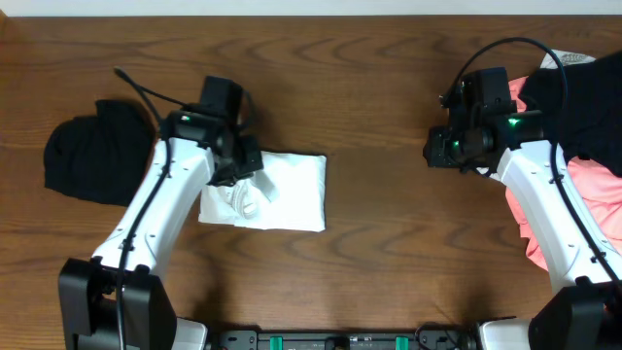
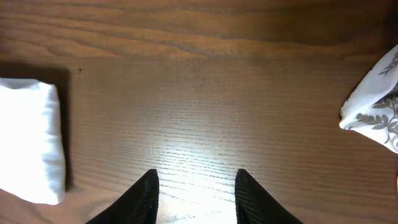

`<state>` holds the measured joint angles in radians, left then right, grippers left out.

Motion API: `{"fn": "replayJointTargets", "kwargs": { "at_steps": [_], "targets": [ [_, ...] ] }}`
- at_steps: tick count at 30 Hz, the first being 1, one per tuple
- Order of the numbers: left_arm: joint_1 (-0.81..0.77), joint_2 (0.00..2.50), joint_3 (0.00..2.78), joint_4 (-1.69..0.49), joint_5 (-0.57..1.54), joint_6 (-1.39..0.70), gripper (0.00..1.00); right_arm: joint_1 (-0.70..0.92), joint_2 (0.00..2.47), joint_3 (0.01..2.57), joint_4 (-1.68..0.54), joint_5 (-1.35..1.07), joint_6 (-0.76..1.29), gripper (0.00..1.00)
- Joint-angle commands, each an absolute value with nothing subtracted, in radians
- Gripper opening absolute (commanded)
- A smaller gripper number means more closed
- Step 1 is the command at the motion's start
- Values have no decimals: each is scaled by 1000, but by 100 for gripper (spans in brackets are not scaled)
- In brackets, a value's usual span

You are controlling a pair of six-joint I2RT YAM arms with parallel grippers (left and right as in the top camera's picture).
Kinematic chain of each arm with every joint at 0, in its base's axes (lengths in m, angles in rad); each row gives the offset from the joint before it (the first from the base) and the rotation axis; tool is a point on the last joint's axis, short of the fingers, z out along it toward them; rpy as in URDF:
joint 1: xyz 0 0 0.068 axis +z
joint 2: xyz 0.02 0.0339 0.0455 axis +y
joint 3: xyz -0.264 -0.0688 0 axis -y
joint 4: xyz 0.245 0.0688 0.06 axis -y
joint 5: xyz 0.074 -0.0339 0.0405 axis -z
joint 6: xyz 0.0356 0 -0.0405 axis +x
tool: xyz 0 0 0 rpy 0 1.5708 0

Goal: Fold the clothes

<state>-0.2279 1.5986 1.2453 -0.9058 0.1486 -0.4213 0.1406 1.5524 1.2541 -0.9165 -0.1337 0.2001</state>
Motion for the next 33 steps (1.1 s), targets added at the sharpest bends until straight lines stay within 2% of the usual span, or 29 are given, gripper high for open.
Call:
{"fn": "replayJointTargets", "kwargs": {
  "at_steps": [1, 9, 20, 33],
  "targets": [
    [-281, 1580, 1276, -903, 137, -495, 5, 136, 1541, 1262, -917, -131, 185, 38],
    [-395, 1580, 1320, -908, 136, -522, 6, 136, 1541, 1262, -923, -131, 186, 38],
    [-342, 1580, 1379, -1003, 66, -489, 6, 161, 1542, 1222, -959, -170, 187, 34],
    [-324, 1580, 1379, -1009, 66, -438, 6, 326, 1658, 1034, -772, -305, 280, 32]
  ]
}}
